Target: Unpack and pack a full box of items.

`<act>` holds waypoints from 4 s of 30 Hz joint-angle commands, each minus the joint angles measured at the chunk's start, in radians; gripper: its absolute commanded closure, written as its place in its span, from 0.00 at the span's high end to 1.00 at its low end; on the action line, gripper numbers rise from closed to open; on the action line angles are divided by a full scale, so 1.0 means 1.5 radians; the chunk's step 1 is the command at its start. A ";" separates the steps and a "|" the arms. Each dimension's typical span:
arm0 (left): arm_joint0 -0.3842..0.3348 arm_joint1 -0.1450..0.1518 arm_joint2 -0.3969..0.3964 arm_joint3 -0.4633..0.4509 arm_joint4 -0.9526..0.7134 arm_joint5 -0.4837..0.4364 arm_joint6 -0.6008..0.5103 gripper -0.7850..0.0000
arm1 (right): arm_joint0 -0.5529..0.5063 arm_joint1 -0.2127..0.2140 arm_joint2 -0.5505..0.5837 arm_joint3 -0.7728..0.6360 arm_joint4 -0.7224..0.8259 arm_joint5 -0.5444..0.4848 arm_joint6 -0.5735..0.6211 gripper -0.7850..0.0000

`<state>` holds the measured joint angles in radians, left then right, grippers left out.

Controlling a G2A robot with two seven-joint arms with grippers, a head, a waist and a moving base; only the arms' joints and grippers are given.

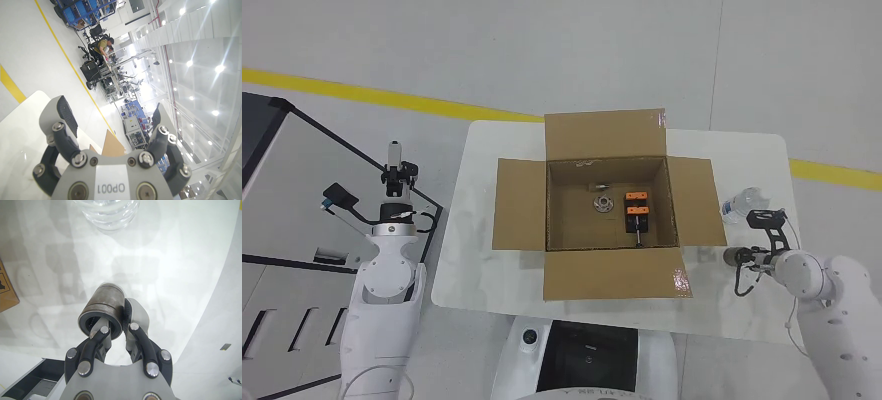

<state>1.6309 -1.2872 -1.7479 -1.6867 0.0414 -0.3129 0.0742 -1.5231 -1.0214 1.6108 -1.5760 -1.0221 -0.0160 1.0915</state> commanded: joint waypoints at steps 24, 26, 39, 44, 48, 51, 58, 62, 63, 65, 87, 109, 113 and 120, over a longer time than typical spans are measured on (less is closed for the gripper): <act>0.000 0.000 0.000 0.000 0.000 0.000 0.000 1.00 | -0.054 0.007 0.064 -0.112 -0.005 0.008 -0.005 0.32; 0.000 0.000 0.000 0.000 0.000 0.000 0.000 1.00 | -0.072 0.009 0.088 -0.145 0.001 0.004 -0.001 0.33; 0.000 0.000 0.000 0.000 0.000 0.000 0.000 1.00 | -0.204 0.015 0.359 -0.485 0.270 -0.156 0.023 0.33; 0.000 0.000 0.000 0.000 0.000 0.000 0.000 1.00 | -0.147 0.026 0.280 -0.516 0.362 -0.204 0.055 0.35; 0.000 0.000 0.000 0.000 0.000 0.000 0.000 1.00 | -0.071 0.033 0.166 -0.516 0.372 -0.189 0.066 0.39; 0.000 0.000 0.000 0.000 0.000 0.000 0.000 1.00 | -0.038 0.037 0.130 -0.516 0.261 -0.169 0.076 0.90; 0.000 0.000 0.000 0.000 0.000 0.000 0.000 1.00 | -0.038 0.037 0.130 -0.516 0.261 -0.169 0.076 0.90; 0.000 0.000 0.000 0.000 0.000 0.000 0.000 1.00 | -0.041 0.036 0.136 -0.504 0.276 -0.156 0.057 1.00; 0.000 0.000 0.000 0.000 0.000 0.000 0.000 1.00 | -0.049 0.034 0.153 -0.494 0.301 -0.150 0.033 0.96; 0.000 0.000 0.000 0.000 0.000 0.000 0.000 1.00 | -0.061 0.035 0.166 -0.482 0.341 -0.183 0.016 0.95; 0.000 0.000 0.000 0.000 0.000 0.000 0.000 1.00 | 0.407 -0.060 -0.511 -0.006 0.222 -0.223 -0.178 0.87; 0.000 0.000 0.000 0.000 0.000 0.000 0.000 1.00 | 0.571 -0.183 -0.717 0.382 0.237 -0.185 -0.173 0.44; 0.000 0.000 0.000 0.000 0.000 0.000 0.000 1.00 | 0.597 -0.210 -0.736 0.432 0.243 -0.179 -0.178 0.45; 0.000 0.000 0.000 0.000 0.000 0.000 0.000 1.00 | 0.629 -0.243 -0.759 0.499 0.224 -0.161 -0.171 0.45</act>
<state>1.6309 -1.2872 -1.7479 -1.6867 0.0414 -0.3129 0.0742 -0.5831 -1.3798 0.4750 -0.8433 -0.6860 -0.2569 0.8342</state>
